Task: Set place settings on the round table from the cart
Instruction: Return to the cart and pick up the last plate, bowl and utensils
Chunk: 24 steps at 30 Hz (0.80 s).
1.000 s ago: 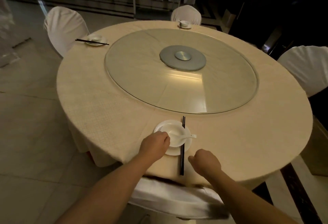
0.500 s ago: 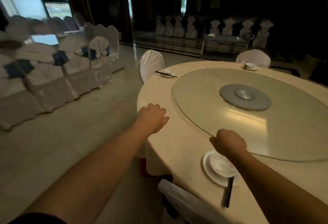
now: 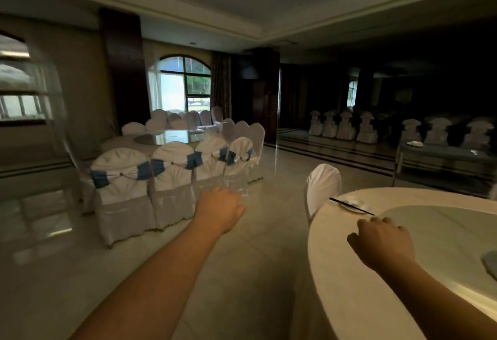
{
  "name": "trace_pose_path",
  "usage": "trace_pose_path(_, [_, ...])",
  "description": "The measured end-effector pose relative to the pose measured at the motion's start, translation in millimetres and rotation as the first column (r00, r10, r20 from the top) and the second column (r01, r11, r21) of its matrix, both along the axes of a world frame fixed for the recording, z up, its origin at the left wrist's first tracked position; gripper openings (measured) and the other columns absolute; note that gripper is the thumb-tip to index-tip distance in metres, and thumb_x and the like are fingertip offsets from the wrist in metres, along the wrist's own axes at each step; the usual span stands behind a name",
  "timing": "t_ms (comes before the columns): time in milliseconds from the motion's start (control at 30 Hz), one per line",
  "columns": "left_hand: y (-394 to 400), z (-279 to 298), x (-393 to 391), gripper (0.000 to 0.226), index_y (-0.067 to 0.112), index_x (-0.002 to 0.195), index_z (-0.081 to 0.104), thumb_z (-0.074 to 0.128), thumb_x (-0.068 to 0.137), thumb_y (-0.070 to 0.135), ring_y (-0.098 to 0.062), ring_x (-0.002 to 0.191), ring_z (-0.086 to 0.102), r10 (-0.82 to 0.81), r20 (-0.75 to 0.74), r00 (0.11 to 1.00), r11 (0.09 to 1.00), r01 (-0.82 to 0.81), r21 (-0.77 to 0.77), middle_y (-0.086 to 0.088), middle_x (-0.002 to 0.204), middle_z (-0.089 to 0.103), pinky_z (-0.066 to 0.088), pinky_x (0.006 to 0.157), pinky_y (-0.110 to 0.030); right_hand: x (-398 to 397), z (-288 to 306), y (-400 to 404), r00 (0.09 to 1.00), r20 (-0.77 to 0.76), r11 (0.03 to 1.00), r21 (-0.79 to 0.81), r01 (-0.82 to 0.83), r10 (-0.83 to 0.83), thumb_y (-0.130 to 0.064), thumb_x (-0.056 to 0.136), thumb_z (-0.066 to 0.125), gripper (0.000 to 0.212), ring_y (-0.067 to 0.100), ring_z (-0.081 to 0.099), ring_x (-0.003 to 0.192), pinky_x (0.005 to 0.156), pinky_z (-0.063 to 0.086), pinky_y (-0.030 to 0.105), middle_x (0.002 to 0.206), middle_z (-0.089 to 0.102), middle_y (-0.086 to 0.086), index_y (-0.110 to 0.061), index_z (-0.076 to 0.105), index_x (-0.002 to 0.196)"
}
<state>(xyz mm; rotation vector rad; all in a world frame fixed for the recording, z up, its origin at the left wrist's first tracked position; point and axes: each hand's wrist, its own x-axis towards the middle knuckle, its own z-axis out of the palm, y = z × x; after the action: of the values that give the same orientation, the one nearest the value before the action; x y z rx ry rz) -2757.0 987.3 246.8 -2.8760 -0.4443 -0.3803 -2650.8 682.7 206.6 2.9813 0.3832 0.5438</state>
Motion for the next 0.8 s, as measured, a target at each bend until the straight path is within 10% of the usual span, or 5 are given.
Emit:
trace_pose_path(367, [144.7,18.5,96.9,0.052,0.021,0.134,0.051,0.033,0.098,0.054,-0.029,0.127,0.043,0.011,0.062,0.998,0.998,-0.015,0.054,-0.008,0.137,0.053,0.042,0.098,-0.043,94.9,47.2,163.4,0.993,0.12,0.99,0.137,-0.027,0.01,-0.045,0.09,0.046,0.038,0.028,0.053,0.108,0.085,0.041,0.04,0.115,0.063,0.008,-0.019,0.063,0.112])
trace_pose_path(800, [213.8,92.1,407.1,0.052,0.018,0.136,0.049,0.033,0.099,0.052,-0.028,0.131,0.04,-0.194,0.267,0.944,0.98,0.173,0.101,-0.008,0.14,0.05,0.038,0.101,-0.042,396.0,95.1,284.4,0.977,0.213,0.972,0.236,-0.02,-0.032,-0.052,0.089,0.048,0.061,0.034,0.044,0.126,0.098,0.038,0.048,0.135,0.052,0.012,-0.022,0.039,0.141])
